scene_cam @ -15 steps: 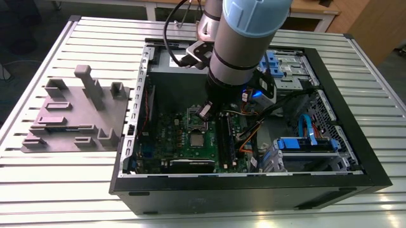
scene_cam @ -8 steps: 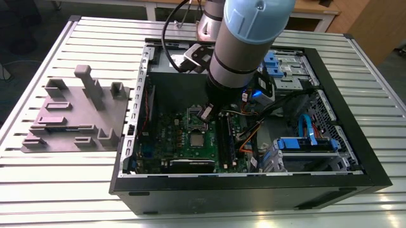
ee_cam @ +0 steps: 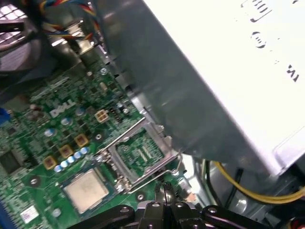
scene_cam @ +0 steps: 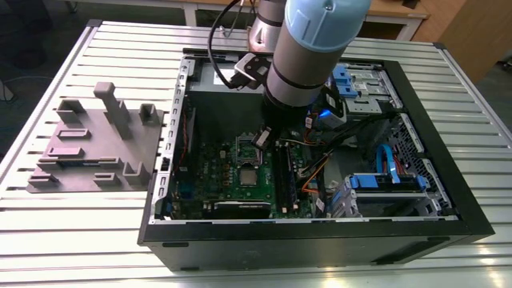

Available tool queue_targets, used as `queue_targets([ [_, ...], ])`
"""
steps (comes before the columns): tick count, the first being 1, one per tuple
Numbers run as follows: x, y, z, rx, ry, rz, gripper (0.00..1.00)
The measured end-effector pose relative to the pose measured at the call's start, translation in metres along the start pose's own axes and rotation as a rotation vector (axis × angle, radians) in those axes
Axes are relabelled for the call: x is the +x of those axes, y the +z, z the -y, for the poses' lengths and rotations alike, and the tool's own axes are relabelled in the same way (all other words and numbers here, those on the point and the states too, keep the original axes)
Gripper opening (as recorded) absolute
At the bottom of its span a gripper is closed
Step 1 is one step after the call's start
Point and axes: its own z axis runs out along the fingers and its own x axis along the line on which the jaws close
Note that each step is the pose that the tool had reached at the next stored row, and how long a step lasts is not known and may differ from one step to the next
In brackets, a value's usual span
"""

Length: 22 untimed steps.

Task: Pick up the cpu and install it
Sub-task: 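Close the cpu cover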

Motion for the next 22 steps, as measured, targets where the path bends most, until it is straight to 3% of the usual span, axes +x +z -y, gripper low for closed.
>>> queue_targets([
  [2,-0.0011,0.0012,-0.0006,-0.0073,-0.001,0.0096,0.11],
  [6,-0.0020,0.0023,-0.0002,-0.0357,-0.006,0.0474,0.11],
  [8,-0.0025,0.0041,0.0007,-0.0383,-0.006,0.0514,0.11],
  [13,-0.0043,0.0071,0.0030,-0.0404,-0.018,0.0525,0.11],
  [19,-0.0057,0.0097,0.0051,-0.0626,-0.034,0.0780,0.11],
  [22,-0.0057,0.0117,0.0053,-0.0702,-0.053,0.0829,0.11],
])
